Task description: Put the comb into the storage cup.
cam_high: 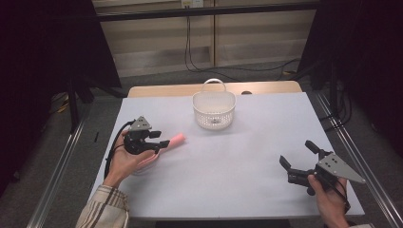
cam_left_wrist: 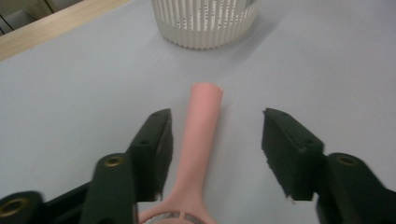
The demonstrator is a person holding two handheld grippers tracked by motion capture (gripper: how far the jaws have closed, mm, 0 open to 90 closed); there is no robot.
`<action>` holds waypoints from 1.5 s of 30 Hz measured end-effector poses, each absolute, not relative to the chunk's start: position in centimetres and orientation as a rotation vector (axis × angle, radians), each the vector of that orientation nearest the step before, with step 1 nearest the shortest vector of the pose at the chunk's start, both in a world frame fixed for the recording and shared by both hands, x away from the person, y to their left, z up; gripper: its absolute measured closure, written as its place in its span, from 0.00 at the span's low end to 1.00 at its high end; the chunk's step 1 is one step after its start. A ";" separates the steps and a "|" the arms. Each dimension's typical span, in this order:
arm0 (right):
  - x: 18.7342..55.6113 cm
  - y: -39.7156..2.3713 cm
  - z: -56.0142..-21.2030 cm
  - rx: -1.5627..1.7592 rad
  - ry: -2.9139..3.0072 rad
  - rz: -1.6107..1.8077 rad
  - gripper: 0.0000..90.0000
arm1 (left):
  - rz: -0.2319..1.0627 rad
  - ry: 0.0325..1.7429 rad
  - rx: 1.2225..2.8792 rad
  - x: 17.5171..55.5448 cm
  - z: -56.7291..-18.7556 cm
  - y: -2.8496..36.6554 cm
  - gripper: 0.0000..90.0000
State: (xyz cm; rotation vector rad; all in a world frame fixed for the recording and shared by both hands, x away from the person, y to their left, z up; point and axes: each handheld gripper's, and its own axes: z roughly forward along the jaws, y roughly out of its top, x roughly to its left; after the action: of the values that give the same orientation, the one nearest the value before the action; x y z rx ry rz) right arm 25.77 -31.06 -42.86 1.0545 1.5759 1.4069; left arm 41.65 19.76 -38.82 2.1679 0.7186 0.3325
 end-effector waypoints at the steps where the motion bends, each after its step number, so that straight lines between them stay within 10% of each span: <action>1: 25.8 -31.1 -42.9 1.055 1.577 1.407 0.00 | 0.346 0.722 2.161 41.6 -38.7 19.9 0.41; 16: 25.8 -31.1 -42.9 1.053 1.579 1.410 0.00 | 0.358 0.808 2.065 41.8 -37.9 21.7 0.07; 45: 25.8 -31.0 -42.9 1.051 1.581 1.415 0.00 | 0.418 0.796 2.229 42.3 -37.6 23.4 0.10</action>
State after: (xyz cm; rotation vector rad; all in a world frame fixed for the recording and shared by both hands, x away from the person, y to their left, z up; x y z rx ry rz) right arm 25.78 -31.03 -42.86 1.0511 1.5814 1.4153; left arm 42.29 23.42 -37.56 2.2289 0.7965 0.4180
